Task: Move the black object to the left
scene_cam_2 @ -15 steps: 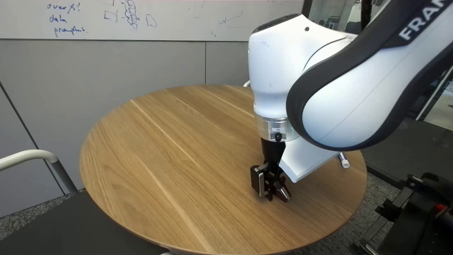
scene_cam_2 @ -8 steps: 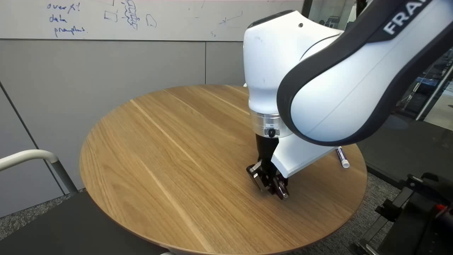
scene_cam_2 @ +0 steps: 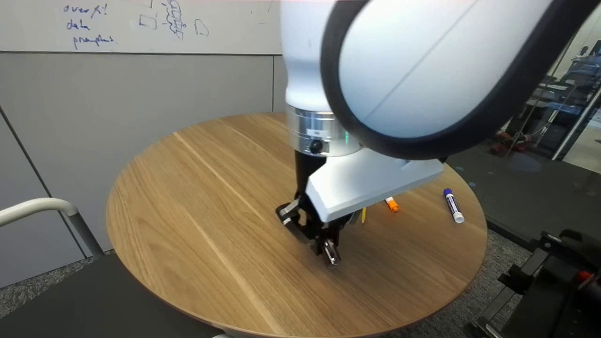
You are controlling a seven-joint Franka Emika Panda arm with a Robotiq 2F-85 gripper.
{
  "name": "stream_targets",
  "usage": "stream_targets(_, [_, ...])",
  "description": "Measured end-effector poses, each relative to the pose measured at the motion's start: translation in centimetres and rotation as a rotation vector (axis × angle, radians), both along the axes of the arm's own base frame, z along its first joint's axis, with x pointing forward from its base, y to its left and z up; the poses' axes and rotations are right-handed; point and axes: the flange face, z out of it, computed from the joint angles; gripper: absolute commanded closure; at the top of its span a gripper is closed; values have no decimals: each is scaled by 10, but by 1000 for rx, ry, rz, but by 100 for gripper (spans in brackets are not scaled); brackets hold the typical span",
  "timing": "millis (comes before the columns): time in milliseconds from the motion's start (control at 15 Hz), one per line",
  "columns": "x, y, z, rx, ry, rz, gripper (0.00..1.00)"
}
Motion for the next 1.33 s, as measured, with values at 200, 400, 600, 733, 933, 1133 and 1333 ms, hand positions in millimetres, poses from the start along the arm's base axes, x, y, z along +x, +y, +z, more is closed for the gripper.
stream_targets(200, [-1, 61, 10, 78, -19, -39, 93])
stream_targets(400, [12, 94, -1, 105, -40, -90, 93])
stream_targets(600, [38, 91, -20, 105, -65, -147, 93])
stream_targets(733, [58, 81, -31, 100, -86, -178, 93])
stream_targets(933, [81, 73, -42, 94, -101, -211, 45])
stream_targets(1133, [90, 75, -45, 78, -83, -226, 25])
stream_targets(1333, [91, 77, -48, 56, -54, -230, 2])
